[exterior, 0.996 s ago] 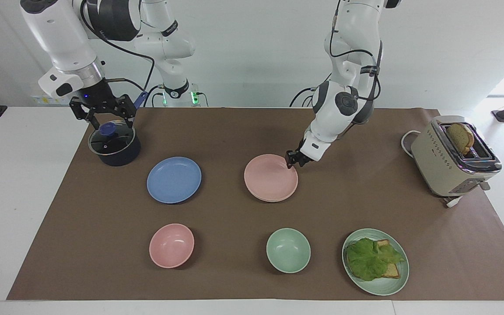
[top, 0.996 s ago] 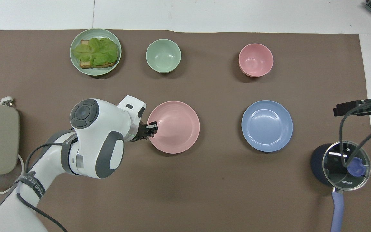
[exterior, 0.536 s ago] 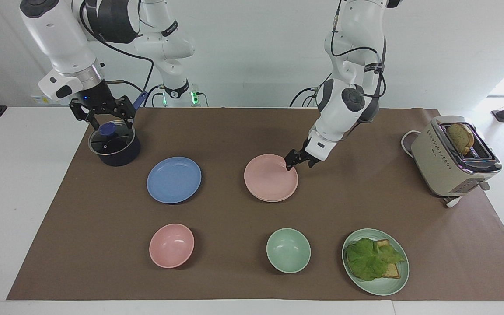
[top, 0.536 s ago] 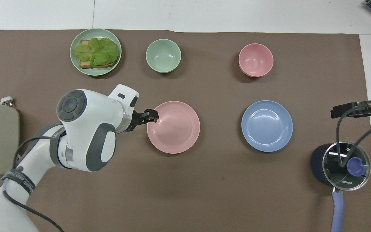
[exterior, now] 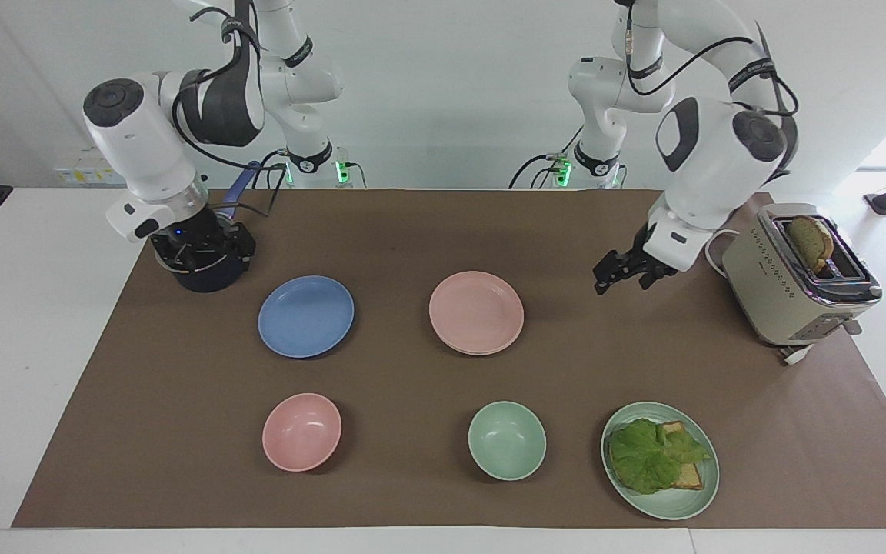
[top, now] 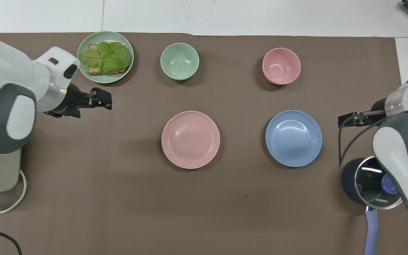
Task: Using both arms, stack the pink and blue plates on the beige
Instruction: 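Withdraw the left gripper while the right gripper reaches the blue plate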
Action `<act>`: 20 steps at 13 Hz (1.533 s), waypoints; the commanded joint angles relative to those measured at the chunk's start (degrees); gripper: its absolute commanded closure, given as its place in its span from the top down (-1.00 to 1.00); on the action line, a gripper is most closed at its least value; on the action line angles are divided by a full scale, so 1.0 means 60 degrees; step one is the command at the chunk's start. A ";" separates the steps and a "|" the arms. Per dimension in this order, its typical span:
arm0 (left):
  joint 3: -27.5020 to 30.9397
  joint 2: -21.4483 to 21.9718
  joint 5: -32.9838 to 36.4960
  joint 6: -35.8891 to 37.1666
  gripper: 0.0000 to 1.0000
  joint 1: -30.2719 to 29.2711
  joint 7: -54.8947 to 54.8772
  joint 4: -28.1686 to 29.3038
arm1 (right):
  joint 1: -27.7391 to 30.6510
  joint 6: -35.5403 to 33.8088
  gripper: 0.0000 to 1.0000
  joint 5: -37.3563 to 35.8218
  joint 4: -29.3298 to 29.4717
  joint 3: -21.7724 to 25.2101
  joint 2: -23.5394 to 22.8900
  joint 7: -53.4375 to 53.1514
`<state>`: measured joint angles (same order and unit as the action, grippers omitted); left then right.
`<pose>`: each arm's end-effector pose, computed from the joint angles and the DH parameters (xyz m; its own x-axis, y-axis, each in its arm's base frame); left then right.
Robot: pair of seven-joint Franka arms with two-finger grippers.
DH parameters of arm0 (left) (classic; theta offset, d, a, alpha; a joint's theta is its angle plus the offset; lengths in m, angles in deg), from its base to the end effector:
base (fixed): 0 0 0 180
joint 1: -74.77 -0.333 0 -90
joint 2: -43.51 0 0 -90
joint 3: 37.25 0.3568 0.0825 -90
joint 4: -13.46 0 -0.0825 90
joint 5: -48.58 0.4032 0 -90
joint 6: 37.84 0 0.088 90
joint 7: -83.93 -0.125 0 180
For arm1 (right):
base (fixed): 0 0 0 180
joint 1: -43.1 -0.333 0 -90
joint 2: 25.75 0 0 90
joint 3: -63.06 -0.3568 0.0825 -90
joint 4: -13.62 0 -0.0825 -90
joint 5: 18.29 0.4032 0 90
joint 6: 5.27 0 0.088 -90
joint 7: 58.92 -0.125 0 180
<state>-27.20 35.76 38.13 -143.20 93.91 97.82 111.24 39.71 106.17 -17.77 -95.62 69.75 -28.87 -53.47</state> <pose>0.6165 -0.1221 0.5241 0.9910 0.1273 -0.0403 0.1318 -0.9804 0.1463 0.5911 -0.0323 0.4815 0.9993 0.0343 -0.0154 0.0342 -0.9994 -0.0035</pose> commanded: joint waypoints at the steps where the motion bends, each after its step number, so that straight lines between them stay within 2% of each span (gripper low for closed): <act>1: -0.0093 -0.0101 0.0567 0.0889 1.00 -0.0741 -0.1023 -0.0578 | 0.0024 0.0875 1.00 0.0323 -0.0540 -0.0031 -0.0256 0.0087; 4: -0.0093 0.0045 0.0876 0.1315 1.00 -0.1401 -0.1918 -0.0711 | 0.0024 0.2017 1.00 0.0338 -0.1594 -0.0031 -0.0504 0.0145; 7: -0.0093 0.0425 0.0978 0.1972 1.00 -0.1899 -0.2607 -0.0901 | -0.0035 0.2387 1.00 0.0834 -0.2153 -0.0031 -0.0798 0.0321; 8: -0.0107 0.0543 0.1341 0.2265 1.00 -0.1886 -0.2609 -0.1105 | -0.0035 0.2577 1.00 0.0880 -0.2314 -0.0046 -0.0842 0.0481; 12: -0.0166 0.1421 0.1564 0.2750 1.00 -0.1783 -0.2551 -0.1064 | 0.0053 0.3135 1.00 0.1362 -0.2506 -0.0031 -0.1369 0.0995; 13: -0.0151 0.1452 0.1564 0.2882 1.00 -0.1754 -0.2550 -0.1005 | 0.0053 0.3135 1.00 0.1378 -0.2506 -0.0031 -0.1370 0.0995; 15: -0.0166 0.1844 0.1564 0.2943 1.00 -0.1783 -0.2536 -0.0496 | 0.0067 0.3150 0.92 0.1378 -0.2521 -0.0031 -0.1399 0.1083; 16: -0.0166 0.2079 0.1564 0.2637 1.00 -0.1798 -0.2536 -0.0086 | 0.0082 0.3150 0.63 0.1378 -0.2536 -0.0031 -0.1486 0.1156; 18: -0.0166 0.2213 0.1564 0.2458 1.00 -0.1885 -0.2623 0.0094 | 0.0082 0.3150 0.00 0.1393 -0.2536 -0.0031 -0.1487 0.1171; 20: -0.0137 0.2199 0.1564 0.2400 1.00 -0.1901 -0.2653 0.0051 | 0.0082 0.3135 -0.75 0.1684 -0.2521 -0.0031 -0.1501 0.1142</act>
<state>-27.80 46.81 46.29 -126.92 82.99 82.69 109.11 39.68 124.12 -10.20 -110.32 69.65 -37.72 -49.10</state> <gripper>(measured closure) 0.000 0.392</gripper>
